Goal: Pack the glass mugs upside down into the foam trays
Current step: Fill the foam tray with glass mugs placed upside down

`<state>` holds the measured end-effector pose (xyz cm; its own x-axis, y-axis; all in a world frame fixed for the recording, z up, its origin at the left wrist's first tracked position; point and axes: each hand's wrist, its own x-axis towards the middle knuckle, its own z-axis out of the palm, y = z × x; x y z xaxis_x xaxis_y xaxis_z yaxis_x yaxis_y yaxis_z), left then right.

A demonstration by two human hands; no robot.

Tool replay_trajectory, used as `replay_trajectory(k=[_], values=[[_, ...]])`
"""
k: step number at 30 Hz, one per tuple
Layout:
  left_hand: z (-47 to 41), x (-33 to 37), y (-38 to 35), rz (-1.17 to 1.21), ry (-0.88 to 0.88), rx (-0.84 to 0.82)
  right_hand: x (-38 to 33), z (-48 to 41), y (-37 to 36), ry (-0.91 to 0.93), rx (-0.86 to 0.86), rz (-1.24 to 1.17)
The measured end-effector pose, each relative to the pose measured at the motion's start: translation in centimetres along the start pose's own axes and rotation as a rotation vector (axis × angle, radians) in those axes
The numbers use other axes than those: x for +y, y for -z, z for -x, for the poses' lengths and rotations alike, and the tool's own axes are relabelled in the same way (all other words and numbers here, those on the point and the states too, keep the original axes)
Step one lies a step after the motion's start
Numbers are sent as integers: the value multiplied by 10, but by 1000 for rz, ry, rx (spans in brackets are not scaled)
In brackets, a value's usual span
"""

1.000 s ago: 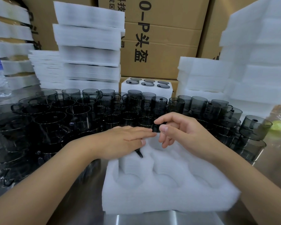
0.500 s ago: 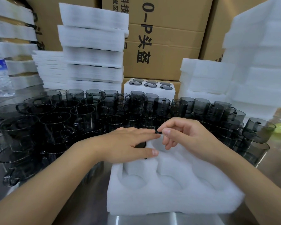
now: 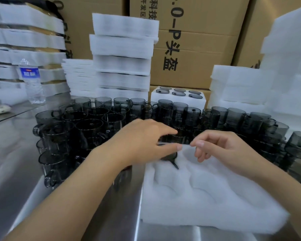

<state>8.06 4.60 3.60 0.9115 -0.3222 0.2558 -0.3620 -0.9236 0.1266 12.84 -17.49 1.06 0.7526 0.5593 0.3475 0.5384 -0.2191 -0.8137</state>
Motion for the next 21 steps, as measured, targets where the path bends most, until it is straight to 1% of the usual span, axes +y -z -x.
replay_trajectory(k=[3,5,6,7,9,12,15,17,21], values=[[16,-11,26,-115,170,205,0,0,-1,9,0,0],[26,-20,40,-141,363,308,0,1,-1,10,-1,3],[30,-24,46,-156,472,296,0,1,-1,9,-2,6],[34,-27,52,-177,565,242,0,1,-1,9,-2,9],[37,-34,61,-192,661,115,0,1,-1,12,-3,10],[43,-36,66,-135,662,-30,-1,1,-1,20,-3,4],[49,-38,62,-157,645,-92,-1,1,-1,19,-7,4],[51,-39,54,-168,665,-60,-1,1,-1,13,-13,13],[55,-38,46,-108,680,73,0,1,-1,1,-18,37]])
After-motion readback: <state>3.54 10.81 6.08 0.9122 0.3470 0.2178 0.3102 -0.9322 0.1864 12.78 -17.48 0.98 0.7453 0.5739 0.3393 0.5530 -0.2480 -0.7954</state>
